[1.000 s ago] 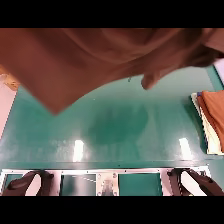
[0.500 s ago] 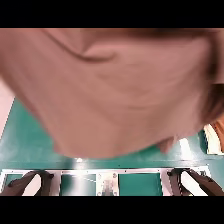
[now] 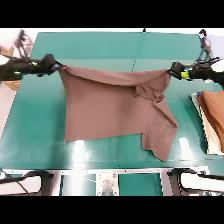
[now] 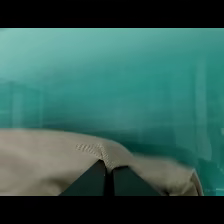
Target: Fold the shirts.
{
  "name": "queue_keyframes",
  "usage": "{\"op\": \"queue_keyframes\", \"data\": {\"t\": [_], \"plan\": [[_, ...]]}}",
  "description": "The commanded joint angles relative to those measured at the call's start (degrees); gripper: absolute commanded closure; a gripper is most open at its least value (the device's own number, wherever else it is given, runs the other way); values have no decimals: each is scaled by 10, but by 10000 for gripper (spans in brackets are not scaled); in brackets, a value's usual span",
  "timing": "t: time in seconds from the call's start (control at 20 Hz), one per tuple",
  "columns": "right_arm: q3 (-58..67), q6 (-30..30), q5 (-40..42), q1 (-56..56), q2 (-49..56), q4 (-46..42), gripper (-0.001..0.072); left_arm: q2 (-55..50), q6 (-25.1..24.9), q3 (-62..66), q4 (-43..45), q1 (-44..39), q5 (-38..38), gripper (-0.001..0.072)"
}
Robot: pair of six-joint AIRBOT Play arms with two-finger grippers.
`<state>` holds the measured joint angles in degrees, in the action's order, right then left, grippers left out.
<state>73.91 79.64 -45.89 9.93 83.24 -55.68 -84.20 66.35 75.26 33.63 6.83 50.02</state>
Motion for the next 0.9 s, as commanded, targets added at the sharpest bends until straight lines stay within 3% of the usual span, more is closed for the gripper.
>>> {"op": "queue_keyframes", "data": {"t": [0.0, 0.1, 0.15, 0.2, 0.25, 0.4, 0.5, 0.6, 0.75, 0.85], "plan": [[93, -3, 10, -5, 127, 16, 691, -101, -45, 45, -36, -27, -78, 684], [142, -3, -12, -5, 160, 21, 679, -114, -44, 66, -36, -27, -92, 683], [154, -4, -22, -4, 169, 20, 543, -114, -42, 66, -29, -26, -103, 617], [154, -4, -27, -1, 170, 18, 358, -114, -36, 66, -23, -20, -97, 305], [155, -4, -44, 5, 168, 10, 270, -113, -8, 67, -15, -9, -79, 178], [155, -8, -148, 54, 141, -25, 270, -96, 22, 76, 6, 69, 48, 184], [138, -28, -208, 90, 115, -24, 271, -65, 22, 65, 36, 121, 137, 327], [68, -39, -228, 120, 68, -24, 282, -8, 39, 11, 111, 154, 209, 334], [-76, -49, -224, 151, -24, -24, 290, 107, 89, -155, 228, 166, 224, 333], [-163, -49, -187, 167, -89, -23, 290, 168, 102, -280, 245, 166, 229, 332]]}}
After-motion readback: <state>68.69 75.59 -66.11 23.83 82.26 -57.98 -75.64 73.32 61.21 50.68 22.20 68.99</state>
